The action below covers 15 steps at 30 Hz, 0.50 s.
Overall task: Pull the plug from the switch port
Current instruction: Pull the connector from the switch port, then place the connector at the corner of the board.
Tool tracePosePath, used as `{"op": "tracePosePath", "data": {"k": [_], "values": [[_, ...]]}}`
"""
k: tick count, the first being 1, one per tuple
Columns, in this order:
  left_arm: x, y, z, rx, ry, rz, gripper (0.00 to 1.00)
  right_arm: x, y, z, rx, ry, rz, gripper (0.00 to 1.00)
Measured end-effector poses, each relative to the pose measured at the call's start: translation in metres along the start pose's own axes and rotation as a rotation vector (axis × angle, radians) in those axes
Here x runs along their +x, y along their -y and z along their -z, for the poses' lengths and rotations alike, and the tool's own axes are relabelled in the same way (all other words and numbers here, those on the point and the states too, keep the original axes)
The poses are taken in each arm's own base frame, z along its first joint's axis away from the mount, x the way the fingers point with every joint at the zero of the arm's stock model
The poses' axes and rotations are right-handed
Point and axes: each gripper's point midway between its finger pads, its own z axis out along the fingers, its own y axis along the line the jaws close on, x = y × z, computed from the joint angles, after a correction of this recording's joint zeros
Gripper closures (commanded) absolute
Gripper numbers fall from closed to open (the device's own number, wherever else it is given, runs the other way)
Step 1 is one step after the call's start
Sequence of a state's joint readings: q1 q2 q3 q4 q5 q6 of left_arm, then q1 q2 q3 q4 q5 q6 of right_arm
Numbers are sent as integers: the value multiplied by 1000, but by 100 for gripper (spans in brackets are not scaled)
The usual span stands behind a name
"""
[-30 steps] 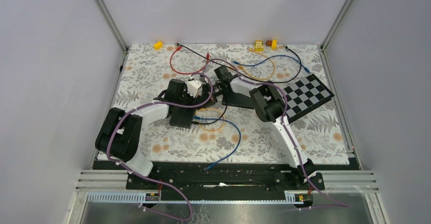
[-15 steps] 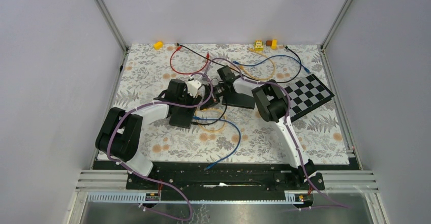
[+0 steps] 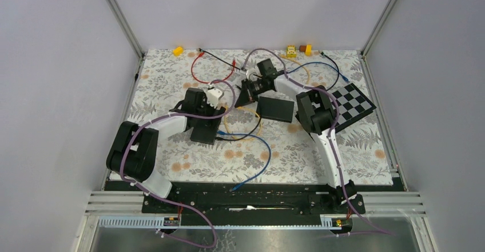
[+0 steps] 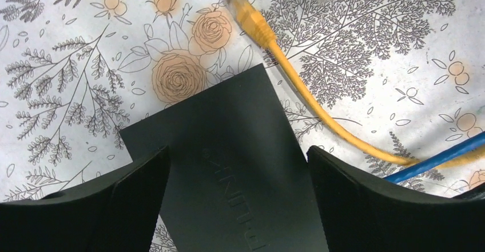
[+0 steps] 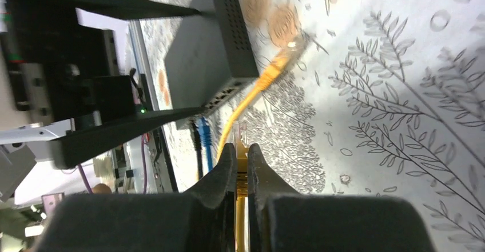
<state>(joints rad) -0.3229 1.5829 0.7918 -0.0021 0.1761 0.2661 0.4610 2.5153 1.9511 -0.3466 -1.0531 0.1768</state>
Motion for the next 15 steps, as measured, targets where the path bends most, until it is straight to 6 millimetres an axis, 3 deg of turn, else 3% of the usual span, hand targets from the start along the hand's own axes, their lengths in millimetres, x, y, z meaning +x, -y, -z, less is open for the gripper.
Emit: {"op": "tracePosePath", "data": {"k": [4, 9, 15], "values": [[1, -2, 4, 28, 5, 32, 1, -31, -24, 20, 8, 67, 28, 100], [3, -4, 15, 85, 10, 84, 1, -71, -74, 46, -12, 166, 103, 100], [-27, 0, 26, 163, 96, 89, 1, -118, -131, 79, -48, 284, 205, 100]]}}
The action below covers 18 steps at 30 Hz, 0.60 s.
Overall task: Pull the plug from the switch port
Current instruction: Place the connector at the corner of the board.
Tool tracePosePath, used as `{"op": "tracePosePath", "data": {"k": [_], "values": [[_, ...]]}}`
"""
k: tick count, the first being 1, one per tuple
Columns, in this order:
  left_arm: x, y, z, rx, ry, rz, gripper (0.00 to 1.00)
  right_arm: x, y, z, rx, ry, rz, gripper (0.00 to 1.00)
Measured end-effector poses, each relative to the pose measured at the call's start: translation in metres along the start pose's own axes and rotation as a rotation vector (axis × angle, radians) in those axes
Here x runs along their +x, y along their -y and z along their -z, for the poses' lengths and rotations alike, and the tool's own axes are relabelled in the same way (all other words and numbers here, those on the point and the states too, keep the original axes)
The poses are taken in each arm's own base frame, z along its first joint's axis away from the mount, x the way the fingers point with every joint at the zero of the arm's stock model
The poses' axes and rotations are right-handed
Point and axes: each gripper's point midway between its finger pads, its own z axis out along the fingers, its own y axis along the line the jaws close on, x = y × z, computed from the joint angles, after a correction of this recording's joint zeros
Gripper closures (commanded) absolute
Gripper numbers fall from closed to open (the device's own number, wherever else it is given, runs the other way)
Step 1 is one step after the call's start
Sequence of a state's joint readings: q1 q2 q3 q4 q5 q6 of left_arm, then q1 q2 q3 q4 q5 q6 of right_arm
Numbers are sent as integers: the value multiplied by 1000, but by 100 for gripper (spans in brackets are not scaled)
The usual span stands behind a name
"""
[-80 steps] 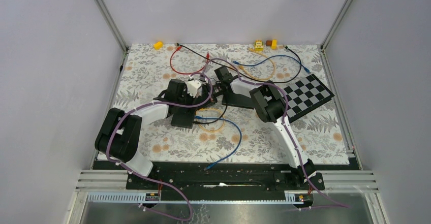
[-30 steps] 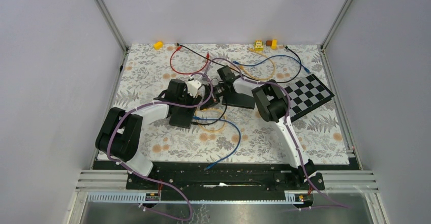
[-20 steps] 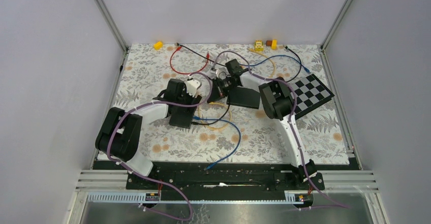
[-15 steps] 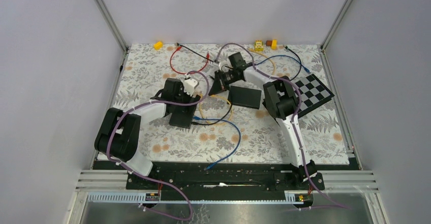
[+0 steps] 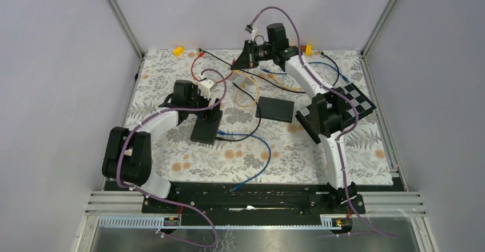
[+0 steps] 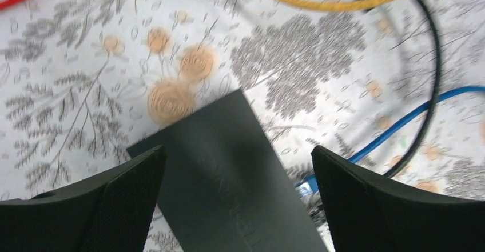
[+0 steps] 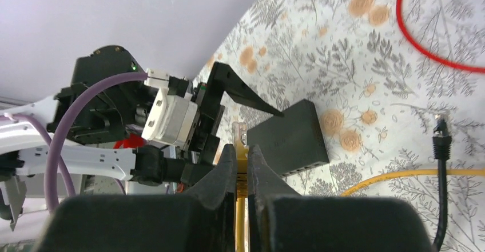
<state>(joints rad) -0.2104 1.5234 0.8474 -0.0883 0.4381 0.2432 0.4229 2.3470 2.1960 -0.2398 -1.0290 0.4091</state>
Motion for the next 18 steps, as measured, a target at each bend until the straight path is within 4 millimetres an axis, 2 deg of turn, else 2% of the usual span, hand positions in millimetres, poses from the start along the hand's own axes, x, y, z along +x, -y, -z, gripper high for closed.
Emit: {"op": "tracePosePath", "data": {"k": [4, 9, 12, 18], "values": [[-30, 9, 1, 67, 66, 9, 2, -21, -7, 16, 0, 51, -4, 100], [-61, 29, -3, 164, 151, -20, 6, -32, -1, 28, 5, 93, -66, 100], [-72, 53, -6, 221, 185, -98, 8, -27, 7, 29, 12, 95, -130, 100], [-91, 120, -8, 315, 269, -389, 9, -13, 18, 25, 21, 85, -238, 100]]}}
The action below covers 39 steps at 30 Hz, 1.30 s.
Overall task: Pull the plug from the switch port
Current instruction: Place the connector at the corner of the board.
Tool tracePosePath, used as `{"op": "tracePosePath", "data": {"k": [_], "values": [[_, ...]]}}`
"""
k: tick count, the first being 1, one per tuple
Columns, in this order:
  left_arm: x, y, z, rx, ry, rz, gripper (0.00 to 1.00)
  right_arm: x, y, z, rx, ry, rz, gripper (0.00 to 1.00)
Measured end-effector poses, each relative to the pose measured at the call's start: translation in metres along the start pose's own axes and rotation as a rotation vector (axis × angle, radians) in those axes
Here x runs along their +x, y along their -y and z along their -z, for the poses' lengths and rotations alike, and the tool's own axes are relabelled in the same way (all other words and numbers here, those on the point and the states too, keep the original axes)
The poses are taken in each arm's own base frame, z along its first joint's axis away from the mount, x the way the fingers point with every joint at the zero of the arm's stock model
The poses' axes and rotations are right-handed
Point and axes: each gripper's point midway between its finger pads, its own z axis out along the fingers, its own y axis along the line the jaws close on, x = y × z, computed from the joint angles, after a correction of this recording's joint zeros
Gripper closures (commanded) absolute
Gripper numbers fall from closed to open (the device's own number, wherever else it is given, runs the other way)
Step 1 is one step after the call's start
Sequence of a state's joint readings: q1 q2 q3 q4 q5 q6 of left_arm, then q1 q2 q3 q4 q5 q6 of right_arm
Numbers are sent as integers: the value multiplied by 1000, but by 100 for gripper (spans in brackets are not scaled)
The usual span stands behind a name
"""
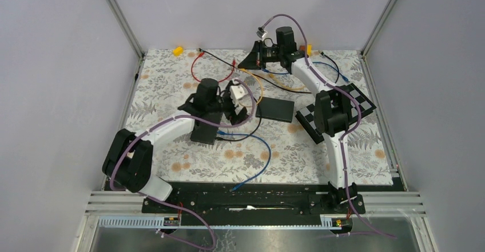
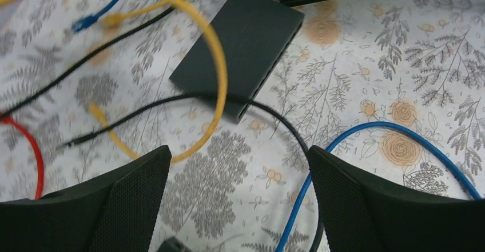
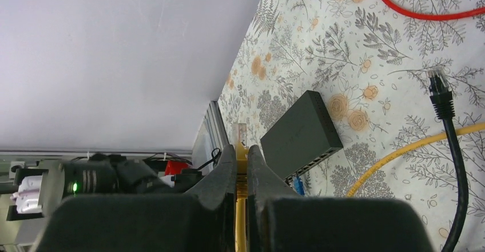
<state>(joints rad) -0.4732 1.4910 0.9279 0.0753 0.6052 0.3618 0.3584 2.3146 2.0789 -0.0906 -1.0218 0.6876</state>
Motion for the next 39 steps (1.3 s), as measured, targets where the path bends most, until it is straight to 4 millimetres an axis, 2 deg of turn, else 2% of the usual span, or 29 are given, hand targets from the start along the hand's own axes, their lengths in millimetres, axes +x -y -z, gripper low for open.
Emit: {"op": "tracePosePath", "data": {"k": [3, 5, 8, 13, 17, 22, 24, 29, 33, 39], "values": [[-4, 17, -17, 27, -12, -116, 12, 3, 4, -1, 3, 0, -28, 100], [-3, 21, -30, 34, -32, -160, 15, 4, 3, 0, 4, 2, -35, 100], [0, 10, -55, 10, -68, -206, 21, 4, -1, 1, 1, 9, -34, 100], [17, -8, -90, -43, -140, -233, 44, 4, -8, 5, -9, 21, -20, 100], [34, -19, -95, -97, -201, -238, 64, 7, -9, 11, -6, 24, -25, 98], [40, -31, -84, -160, -266, -278, 99, 2, -7, 21, -11, 36, -18, 90], [42, -36, -75, -187, -306, -309, 100, -2, -5, 25, -10, 43, -17, 82], [41, -55, -47, -261, -411, -387, 100, -8, 1, 36, -9, 57, -6, 51], [39, -88, -19, -341, -482, -409, 100, -11, 4, 44, -9, 59, 9, 37], [39, -144, 34, -492, -570, -420, 100, -4, 22, 53, 42, 40, 21, 23]]}}
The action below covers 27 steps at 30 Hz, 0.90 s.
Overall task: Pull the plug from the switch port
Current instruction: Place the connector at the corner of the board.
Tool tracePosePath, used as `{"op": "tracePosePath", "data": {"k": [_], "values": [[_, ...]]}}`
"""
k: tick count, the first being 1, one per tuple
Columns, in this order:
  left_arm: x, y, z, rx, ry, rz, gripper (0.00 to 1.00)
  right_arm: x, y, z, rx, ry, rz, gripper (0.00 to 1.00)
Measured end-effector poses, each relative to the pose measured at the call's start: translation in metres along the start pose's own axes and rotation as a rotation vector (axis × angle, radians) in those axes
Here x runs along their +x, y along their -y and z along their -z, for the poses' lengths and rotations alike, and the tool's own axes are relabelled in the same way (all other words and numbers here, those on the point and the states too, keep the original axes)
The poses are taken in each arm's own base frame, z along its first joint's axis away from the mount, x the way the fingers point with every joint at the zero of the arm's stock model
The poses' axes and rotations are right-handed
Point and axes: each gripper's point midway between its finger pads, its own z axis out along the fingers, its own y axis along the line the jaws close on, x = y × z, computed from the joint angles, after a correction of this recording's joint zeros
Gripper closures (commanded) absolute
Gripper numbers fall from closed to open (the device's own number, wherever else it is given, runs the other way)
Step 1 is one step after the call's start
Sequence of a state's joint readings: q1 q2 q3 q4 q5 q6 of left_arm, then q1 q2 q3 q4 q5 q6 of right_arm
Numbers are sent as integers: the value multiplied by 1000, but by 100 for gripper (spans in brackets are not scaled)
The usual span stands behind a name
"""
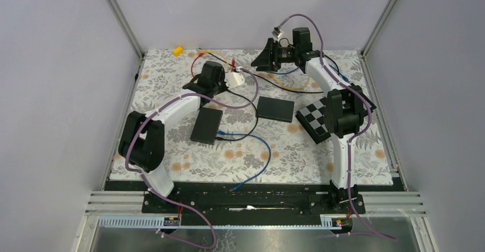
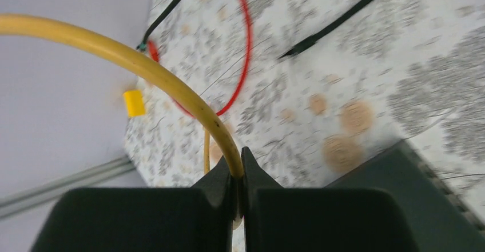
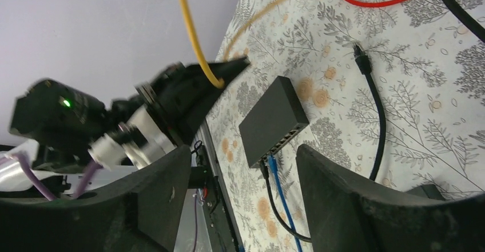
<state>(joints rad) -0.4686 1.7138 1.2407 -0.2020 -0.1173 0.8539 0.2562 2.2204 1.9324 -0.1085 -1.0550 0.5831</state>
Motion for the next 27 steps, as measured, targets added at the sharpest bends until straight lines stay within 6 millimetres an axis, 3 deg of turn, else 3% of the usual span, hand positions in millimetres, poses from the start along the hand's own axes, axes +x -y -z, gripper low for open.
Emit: {"op": "tracePosePath", "data": {"k": [4, 10, 15, 17, 20, 23, 27], "values": [[12, -34, 8, -74, -31, 3, 100, 2, 9, 6, 19, -5, 10, 20], [15, -70, 12, -168, -36, -7, 100, 2, 25, 21, 61, 11, 8, 19], [24, -91, -18, -209, -70, -6, 97, 15, 43, 37, 96, 10, -18, 18], [38, -89, -38, -207, -106, -2, 93, 26, 47, 43, 112, 2, -33, 18], [67, -69, -71, -170, -171, 7, 81, 44, 52, 53, 139, -15, -37, 18], [95, -41, -98, -117, -233, 36, 64, 61, 53, 60, 167, -40, -13, 17], [110, -19, -112, -80, -265, 94, 32, 79, 52, 70, 209, -69, 41, 17]]}}
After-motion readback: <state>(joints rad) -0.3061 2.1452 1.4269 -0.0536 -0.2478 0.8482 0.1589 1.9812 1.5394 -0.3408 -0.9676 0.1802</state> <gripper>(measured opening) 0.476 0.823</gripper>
